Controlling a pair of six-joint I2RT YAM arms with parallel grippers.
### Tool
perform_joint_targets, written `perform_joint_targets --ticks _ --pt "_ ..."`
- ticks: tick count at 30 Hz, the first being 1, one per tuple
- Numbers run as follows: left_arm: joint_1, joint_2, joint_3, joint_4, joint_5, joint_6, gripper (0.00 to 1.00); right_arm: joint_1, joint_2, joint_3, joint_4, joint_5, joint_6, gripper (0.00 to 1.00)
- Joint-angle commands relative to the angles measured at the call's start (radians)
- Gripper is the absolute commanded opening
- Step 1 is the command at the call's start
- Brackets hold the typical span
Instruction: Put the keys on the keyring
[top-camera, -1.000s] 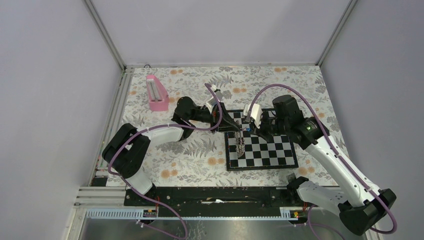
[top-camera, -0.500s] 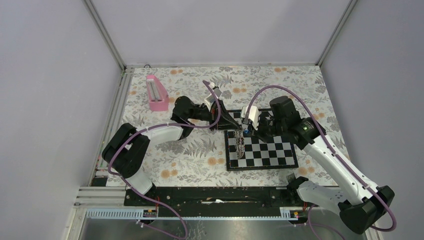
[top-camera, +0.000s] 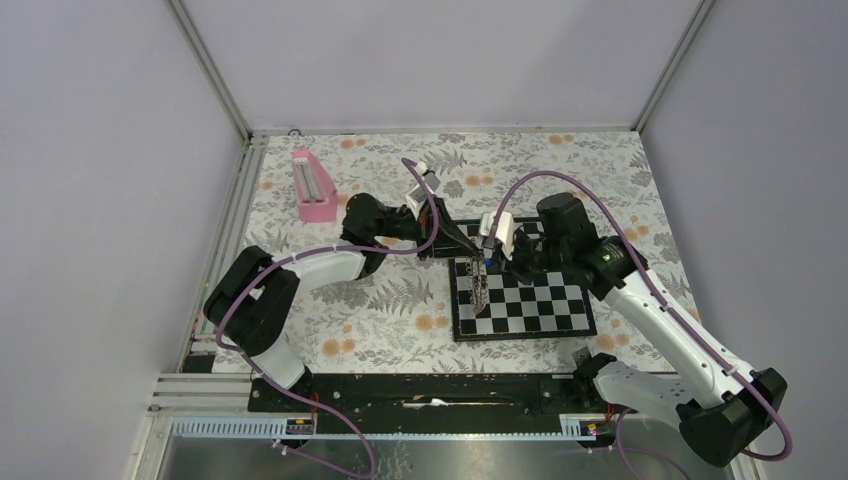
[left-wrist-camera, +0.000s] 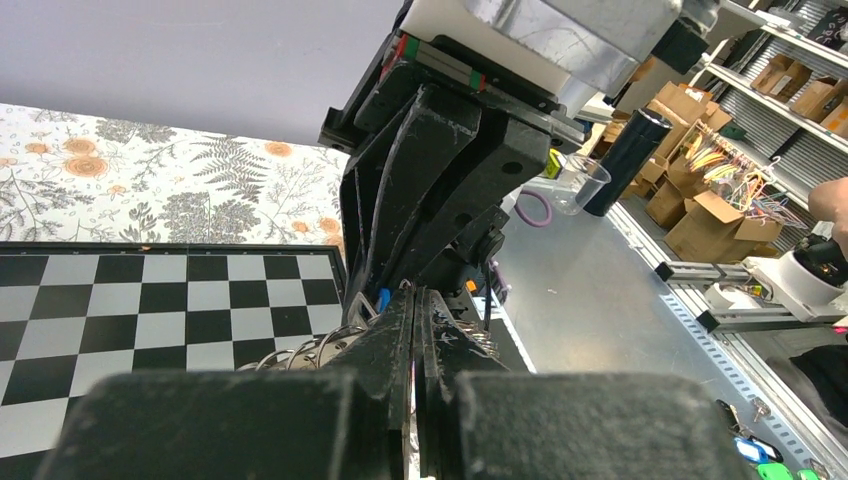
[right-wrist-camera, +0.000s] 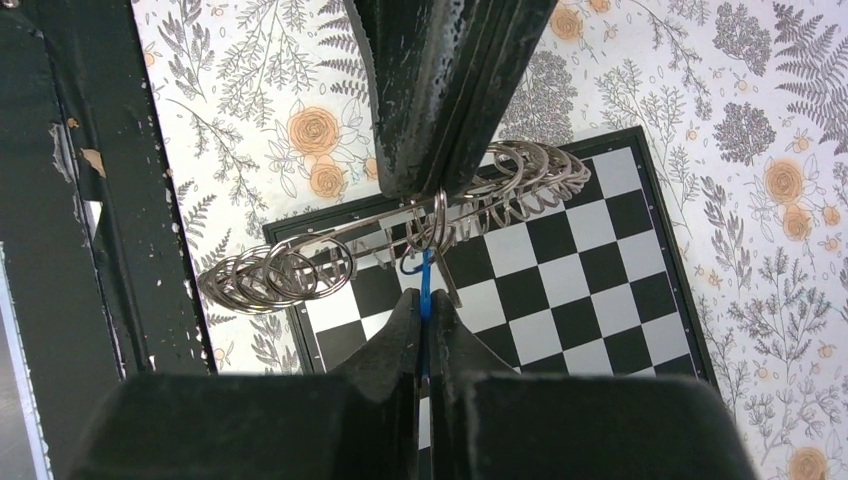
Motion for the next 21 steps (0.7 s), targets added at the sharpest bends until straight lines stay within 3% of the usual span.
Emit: perform_joint_targets --ticks 1,21 --pt "0.012 -0.024 0.038 0.165 -0.061 -0.065 0.0 0.009 0.004 -0.017 -0.004 -0.022 0.027 0.0" --pt "0.004 -0.02 0.002 0.173 -0.042 -0.039 0.0 0.02 -0.009 0.006 0.023 -0.024 0.059 0.0"
